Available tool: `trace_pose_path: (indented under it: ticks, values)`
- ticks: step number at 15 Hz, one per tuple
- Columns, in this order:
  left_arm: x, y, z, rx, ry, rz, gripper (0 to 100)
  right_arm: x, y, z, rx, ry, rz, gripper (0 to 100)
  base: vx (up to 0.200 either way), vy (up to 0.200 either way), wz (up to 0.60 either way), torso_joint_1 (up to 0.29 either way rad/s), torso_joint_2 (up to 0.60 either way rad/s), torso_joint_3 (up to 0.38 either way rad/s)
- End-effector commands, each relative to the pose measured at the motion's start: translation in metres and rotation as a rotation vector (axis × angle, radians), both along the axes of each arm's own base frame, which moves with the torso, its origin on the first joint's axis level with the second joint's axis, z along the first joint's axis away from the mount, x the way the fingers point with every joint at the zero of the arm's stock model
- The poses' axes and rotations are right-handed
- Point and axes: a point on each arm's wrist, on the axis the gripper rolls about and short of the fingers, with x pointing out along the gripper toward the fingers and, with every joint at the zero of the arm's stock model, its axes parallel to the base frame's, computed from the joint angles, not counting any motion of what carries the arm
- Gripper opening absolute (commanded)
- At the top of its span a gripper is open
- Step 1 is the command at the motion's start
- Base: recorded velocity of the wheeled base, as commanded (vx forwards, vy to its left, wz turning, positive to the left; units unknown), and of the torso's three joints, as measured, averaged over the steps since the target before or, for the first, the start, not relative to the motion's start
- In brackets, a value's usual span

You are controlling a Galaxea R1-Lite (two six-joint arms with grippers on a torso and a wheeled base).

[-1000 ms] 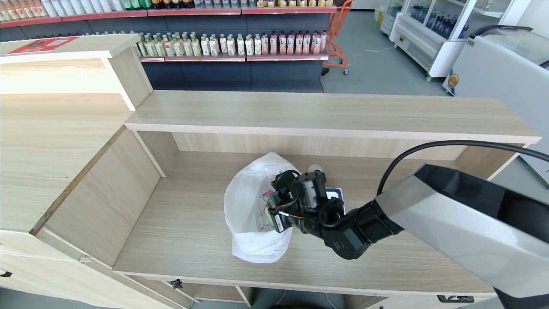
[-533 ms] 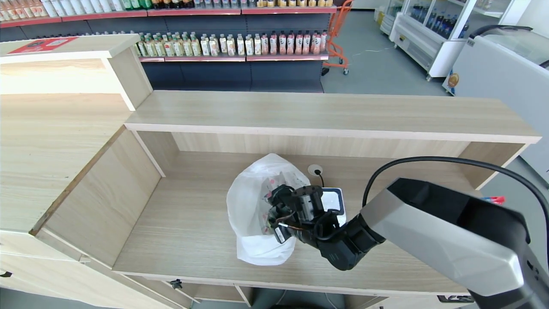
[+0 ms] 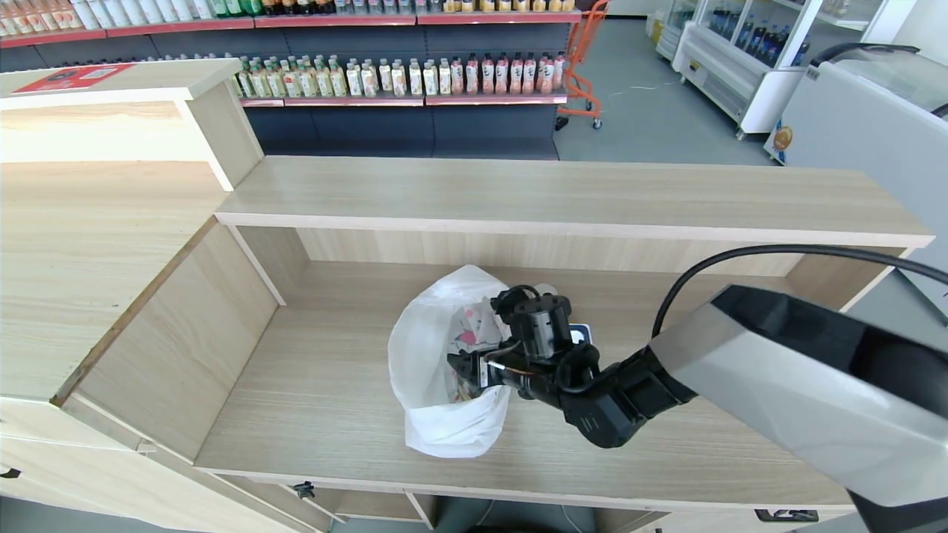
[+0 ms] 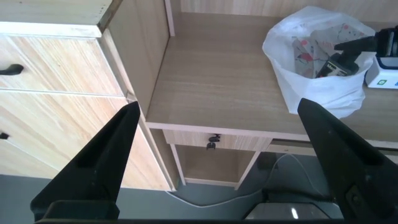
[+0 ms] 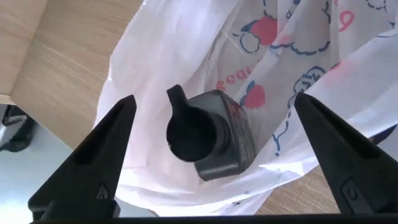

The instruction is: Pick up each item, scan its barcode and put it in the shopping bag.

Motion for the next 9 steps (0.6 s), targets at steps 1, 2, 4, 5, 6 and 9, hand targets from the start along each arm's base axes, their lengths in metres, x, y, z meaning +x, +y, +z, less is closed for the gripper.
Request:
trace_pose_path:
  ticks: [1,2,4,5,6,9]
  values:
    - [0.0,0.0,0.0,0.0,-0.002,0.001,100,-0.016,-0.038,0.072,0.152,0.071,-0.031,100,0.0,0.0,0.0,0.0,0.0,0.0]
    - [0.0,0.0,0.0,0.0,0.0,0.001,100,-0.024,-0.056,0.091,0.208,0.121,-0.038,100,0.0,0.0,0.0,0.0,0.0,0.0]
    - [0.0,0.0,0.0,0.0,0.0,0.001,100,-0.036,-0.091,0.119,0.265,0.113,-0.059,100,0.0,0.0,0.0,0.0,0.0,0.0]
    - [0.0,0.0,0.0,0.0,0.0,0.001,100,-0.054,-0.108,0.135,0.284,0.102,-0.044,100,0.0,0.0,0.0,0.0,0.0,0.0]
    - [0.0,0.0,0.0,0.0,0.0,0.001,100,-0.072,-0.125,0.154,0.304,0.075,-0.036,100,0.0,0.0,0.0,0.0,0.0,0.0]
    - [0.0,0.0,0.0,0.0,0.0,0.001,100,-0.111,-0.174,0.191,0.222,0.042,-0.111,100,0.0,0.0,0.0,0.0,0.0,0.0]
